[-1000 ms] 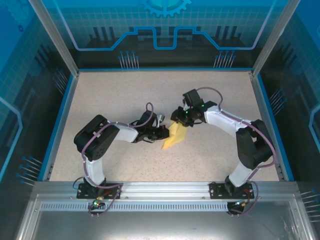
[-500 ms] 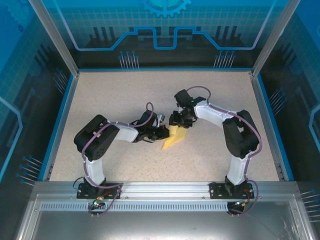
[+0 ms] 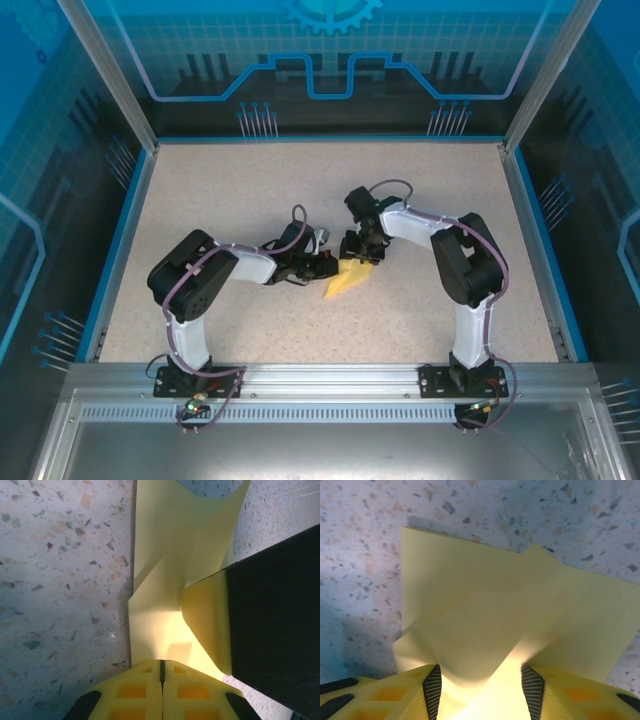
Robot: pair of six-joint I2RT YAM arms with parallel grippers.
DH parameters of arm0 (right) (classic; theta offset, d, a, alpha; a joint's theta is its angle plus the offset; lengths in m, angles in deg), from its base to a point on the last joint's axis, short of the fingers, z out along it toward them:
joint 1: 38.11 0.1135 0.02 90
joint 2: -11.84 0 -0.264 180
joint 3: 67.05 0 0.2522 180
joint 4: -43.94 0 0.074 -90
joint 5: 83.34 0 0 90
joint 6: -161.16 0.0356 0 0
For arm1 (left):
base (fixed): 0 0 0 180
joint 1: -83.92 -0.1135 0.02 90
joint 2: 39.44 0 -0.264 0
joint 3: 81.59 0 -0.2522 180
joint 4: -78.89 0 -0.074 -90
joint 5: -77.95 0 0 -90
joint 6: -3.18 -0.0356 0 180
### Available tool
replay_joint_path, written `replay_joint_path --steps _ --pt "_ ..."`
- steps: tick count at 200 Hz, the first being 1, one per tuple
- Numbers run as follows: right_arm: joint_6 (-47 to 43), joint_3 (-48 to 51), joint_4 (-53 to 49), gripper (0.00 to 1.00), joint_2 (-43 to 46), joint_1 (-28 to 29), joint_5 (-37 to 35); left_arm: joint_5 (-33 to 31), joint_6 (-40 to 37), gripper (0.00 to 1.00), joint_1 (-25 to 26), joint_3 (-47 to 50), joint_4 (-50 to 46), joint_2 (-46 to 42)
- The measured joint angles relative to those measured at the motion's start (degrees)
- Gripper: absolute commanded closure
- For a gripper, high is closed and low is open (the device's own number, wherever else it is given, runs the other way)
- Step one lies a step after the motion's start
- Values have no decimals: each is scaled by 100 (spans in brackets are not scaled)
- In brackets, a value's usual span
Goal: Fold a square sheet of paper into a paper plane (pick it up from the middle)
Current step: Fourth fold the wing at the center of the table.
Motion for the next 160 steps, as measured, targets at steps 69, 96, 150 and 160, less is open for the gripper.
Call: replay_joint_path --steps 69,96,150,160 --pt "105 -44 -81 54 -50 15 -164 35 70 87 0 -20 -341 -468" --pt "138 -44 -85 55 -55 15 -186 85 186 85 4 -9 -271 -802" --pt "197 -44 -87 57 -55 33 -225 83 273 86 254 210 -304 -896" --pt "216 -44 -90 57 -57 33 -232 81 271 87 275 212 -345 -894"
